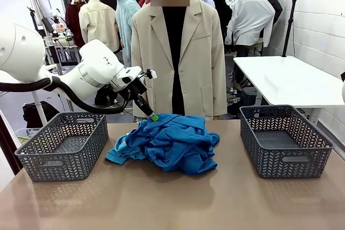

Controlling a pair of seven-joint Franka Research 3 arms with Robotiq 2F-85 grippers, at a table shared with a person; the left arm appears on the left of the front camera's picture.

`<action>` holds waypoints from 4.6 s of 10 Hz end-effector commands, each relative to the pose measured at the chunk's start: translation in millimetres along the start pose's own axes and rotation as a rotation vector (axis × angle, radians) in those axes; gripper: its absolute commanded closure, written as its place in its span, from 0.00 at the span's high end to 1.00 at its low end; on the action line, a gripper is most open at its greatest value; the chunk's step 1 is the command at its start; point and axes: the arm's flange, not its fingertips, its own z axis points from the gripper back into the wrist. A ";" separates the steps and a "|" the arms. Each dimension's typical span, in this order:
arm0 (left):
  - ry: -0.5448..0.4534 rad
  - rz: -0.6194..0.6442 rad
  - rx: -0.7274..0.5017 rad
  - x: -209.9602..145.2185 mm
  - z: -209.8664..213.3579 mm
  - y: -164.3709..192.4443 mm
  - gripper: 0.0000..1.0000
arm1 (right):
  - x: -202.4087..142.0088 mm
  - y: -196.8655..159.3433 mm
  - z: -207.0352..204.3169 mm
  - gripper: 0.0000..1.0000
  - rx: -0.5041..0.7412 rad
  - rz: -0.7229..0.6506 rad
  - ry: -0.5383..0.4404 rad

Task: Sort the tops and bottoms.
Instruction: Lift clothes from the center of the table with your left hand, then sort the clothes according to human instructions.

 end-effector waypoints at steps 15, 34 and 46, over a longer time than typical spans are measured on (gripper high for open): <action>-0.078 -0.208 0.257 153.8 252.1 -155.1 0.00 | -0.5 -1.3 0.3 1.00 -0.001 0.010 0.008; -0.375 -0.300 0.707 278.5 446.2 -374.7 0.00 | -0.5 -1.3 0.3 1.00 -0.001 0.010 0.008; -0.375 -0.300 0.707 278.5 446.2 -374.7 0.00 | -0.5 -1.3 0.3 1.00 -0.001 0.010 0.008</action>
